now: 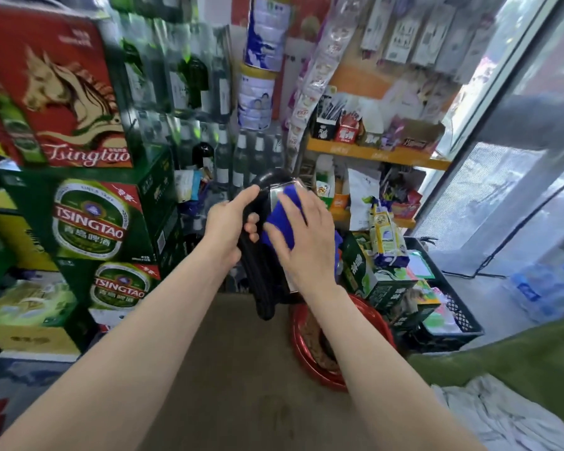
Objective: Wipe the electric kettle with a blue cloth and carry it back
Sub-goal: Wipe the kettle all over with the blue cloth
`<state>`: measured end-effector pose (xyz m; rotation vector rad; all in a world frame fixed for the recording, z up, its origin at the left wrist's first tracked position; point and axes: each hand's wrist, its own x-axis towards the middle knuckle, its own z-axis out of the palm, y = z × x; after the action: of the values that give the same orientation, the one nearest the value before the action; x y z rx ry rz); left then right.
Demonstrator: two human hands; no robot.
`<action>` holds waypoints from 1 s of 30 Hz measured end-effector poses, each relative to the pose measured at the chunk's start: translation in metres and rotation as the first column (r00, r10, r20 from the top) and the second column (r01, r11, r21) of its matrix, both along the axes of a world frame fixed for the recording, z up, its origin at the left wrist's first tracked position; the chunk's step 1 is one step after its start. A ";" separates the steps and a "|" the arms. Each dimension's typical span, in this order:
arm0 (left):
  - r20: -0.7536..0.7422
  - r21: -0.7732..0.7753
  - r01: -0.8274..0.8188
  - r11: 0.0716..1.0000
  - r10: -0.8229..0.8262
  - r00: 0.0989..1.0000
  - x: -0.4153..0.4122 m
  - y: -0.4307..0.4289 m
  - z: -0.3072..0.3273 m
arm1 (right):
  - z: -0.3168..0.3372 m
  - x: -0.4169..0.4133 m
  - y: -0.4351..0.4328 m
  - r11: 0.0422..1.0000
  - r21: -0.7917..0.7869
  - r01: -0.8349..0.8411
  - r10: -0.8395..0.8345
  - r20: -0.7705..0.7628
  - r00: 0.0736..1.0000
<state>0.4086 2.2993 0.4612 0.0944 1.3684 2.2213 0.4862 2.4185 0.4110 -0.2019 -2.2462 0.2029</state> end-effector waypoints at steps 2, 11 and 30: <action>0.004 0.019 0.033 0.999 -0.033 0.999 -0.004 -0.003 0.007 | -0.015 0.015 -0.002 0.973 0.230 -0.037 0.028 0.041 0.999; -0.063 -0.018 0.130 0.991 -0.131 0.989 0.001 -0.006 0.017 | 0.070 -0.016 0.002 0.973 -0.229 -0.001 -0.009 -0.045 0.999; 0.018 0.138 0.089 0.986 -0.092 0.996 -0.006 -0.031 0.022 | 0.057 -0.008 -0.045 0.989 -0.103 0.109 -0.103 0.063 0.993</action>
<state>0.4031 2.2681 0.4829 0.1742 1.1740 2.2309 0.4778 2.3738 0.4681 -0.3881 -2.2765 0.2632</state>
